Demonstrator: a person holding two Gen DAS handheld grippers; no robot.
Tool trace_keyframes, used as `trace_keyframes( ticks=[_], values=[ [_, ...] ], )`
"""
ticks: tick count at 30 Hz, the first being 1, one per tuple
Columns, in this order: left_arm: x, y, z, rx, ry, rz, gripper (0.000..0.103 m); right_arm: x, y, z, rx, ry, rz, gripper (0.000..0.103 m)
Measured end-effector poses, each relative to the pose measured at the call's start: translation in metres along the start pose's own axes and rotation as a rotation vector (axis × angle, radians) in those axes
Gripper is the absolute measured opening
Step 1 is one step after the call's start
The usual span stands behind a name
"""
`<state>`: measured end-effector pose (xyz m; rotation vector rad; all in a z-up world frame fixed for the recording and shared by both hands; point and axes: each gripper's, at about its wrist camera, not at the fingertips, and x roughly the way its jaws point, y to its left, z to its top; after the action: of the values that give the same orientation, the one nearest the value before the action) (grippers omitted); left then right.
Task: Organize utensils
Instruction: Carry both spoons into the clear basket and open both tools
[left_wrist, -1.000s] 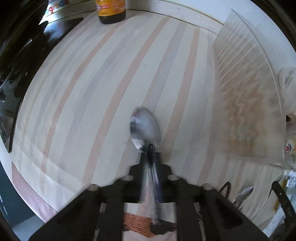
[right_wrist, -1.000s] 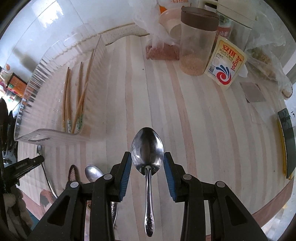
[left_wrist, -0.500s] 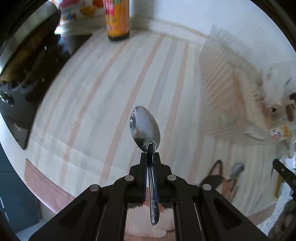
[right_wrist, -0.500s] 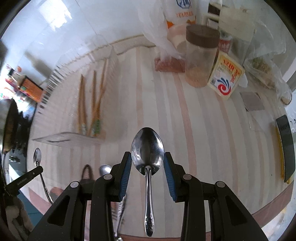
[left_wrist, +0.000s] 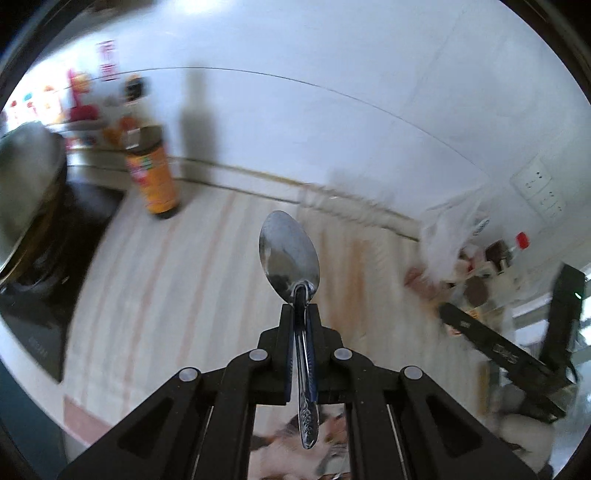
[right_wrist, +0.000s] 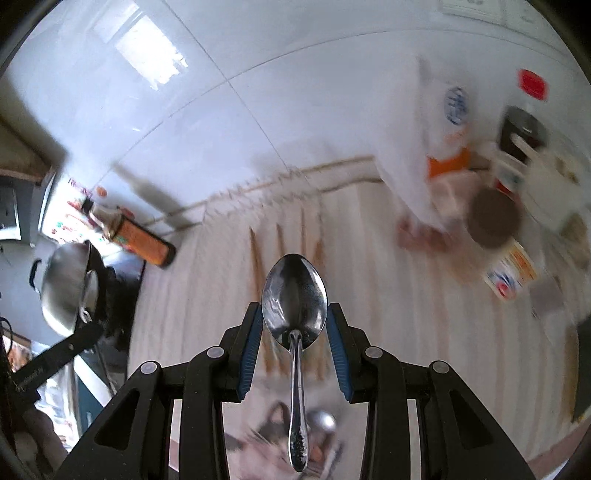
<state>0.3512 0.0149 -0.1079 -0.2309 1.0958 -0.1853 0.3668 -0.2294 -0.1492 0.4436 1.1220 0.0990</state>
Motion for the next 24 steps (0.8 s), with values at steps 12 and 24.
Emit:
trace_keyframes(
  ticks=[12, 24],
  values=[
    [0.097, -0.036, 0.049, 0.050, 0.224, -0.030, 0.006, 0.103, -0.004, 0.043, 0.047, 0.219, 0.008, 0.038],
    [0.062, -0.009, 0.033, 0.045, 0.072, 0.200, 0.079, 0.076, -0.014, 0.032, 0.022, 0.138, -0.036, 0.045]
  ],
)
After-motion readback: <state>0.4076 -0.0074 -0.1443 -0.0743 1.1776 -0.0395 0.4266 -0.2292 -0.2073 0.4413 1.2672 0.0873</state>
